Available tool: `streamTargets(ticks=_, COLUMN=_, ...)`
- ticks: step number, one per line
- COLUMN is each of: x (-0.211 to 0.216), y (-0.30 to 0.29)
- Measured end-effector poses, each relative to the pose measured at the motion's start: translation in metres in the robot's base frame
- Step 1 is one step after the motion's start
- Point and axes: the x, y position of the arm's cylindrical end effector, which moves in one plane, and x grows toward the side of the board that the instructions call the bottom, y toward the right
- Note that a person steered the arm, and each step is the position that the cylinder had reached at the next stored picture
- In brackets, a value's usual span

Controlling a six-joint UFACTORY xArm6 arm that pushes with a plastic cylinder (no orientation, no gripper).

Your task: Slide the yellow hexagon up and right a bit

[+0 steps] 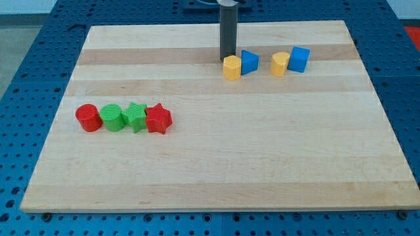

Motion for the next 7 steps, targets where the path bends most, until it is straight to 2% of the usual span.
streamTargets(ticks=2, x=-0.002, y=-0.02)
streamTargets(ticks=3, x=0.013, y=-0.055)
streamTargets(ticks=4, x=0.047, y=-0.069)
streamTargets(ticks=5, x=0.089, y=-0.069)
streamTargets(ticks=6, x=0.11, y=-0.047)
streamTargets(ticks=7, x=0.099, y=0.002)
